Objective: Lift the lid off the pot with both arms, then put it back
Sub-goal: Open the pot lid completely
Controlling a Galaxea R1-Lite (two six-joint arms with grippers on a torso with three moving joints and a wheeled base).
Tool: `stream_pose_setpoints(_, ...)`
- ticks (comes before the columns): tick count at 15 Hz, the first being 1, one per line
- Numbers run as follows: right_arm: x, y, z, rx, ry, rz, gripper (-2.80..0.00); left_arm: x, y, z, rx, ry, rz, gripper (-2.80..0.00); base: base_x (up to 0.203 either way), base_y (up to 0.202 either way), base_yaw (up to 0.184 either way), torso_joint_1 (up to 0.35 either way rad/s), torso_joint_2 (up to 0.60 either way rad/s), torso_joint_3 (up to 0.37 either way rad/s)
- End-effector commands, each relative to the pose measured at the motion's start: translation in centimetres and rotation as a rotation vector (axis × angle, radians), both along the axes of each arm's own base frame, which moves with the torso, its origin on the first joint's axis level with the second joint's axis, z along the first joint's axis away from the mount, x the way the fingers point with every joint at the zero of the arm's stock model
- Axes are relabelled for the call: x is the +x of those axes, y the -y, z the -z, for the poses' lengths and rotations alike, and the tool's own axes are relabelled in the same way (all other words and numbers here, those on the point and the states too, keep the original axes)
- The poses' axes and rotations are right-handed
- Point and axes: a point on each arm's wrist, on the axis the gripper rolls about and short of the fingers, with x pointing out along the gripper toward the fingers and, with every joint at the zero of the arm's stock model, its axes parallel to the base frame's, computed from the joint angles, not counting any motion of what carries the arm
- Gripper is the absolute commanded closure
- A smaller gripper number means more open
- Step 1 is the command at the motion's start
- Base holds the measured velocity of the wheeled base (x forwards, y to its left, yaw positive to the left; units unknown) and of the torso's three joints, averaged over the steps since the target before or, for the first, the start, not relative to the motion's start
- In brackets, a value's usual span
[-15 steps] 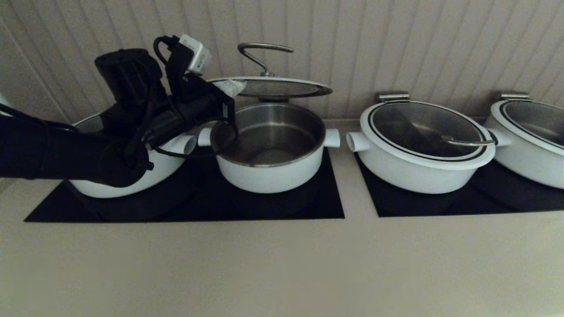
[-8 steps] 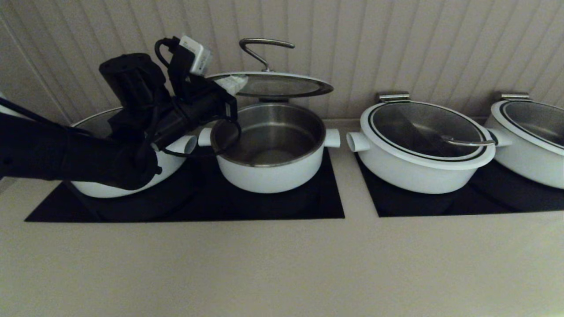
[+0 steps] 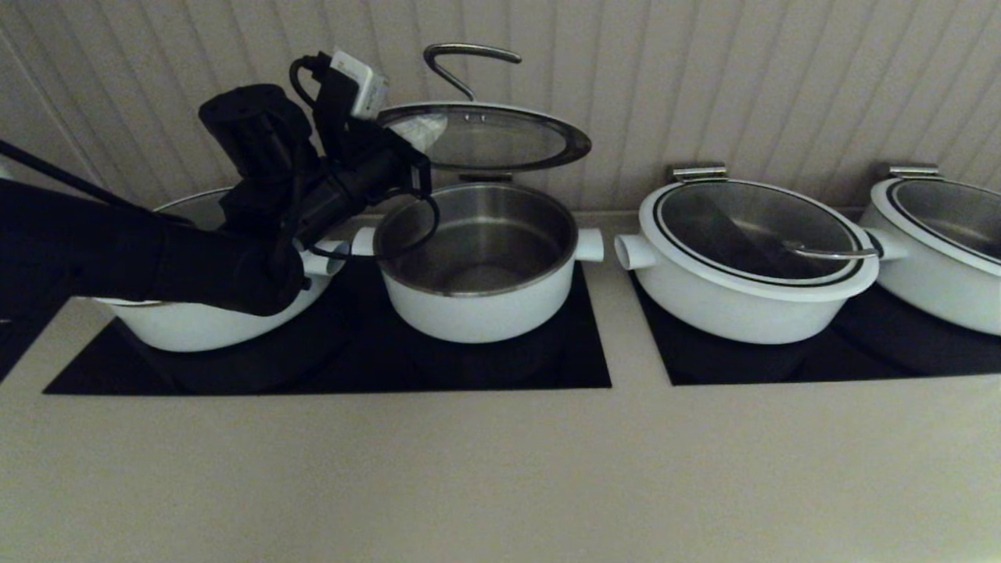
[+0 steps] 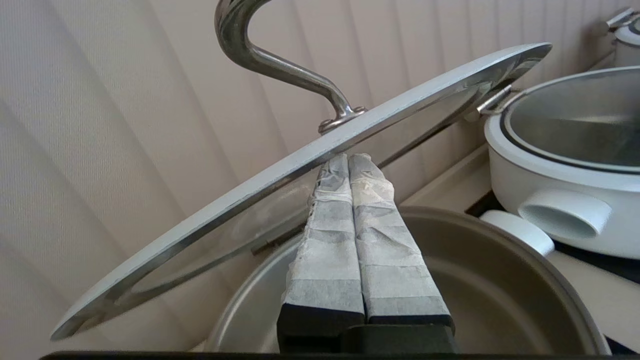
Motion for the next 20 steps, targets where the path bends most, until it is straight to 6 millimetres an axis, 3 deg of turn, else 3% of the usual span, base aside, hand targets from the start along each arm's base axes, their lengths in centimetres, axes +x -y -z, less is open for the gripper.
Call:
stream_pose_setpoints(1,0.0,0.0,0.0,-0.001,0.0,-0.001,0.0,0.6,0.2,0.0,-0.003,0.018,0.001,0.0,0.0,0.0,0.0,0.0,0.0,0.0)
stream_pose_setpoints(11,0.0,0.0,0.0,-0.001,0.0,-0.001,0.0,0.9,-0.9,-3.0,-0.033,0.123,-0.028,0.0,0.0,0.0,0.0,0.0,0.0,0.0)
stream_pose_setpoints(20,0.0,0.0,0.0,-0.001,0.0,-0.001,0.0,2.7,-1.1,-1.3,-0.02,0.1,-0.048,0.0,0.0,0.0,0.0,0.0,0.0,0.0)
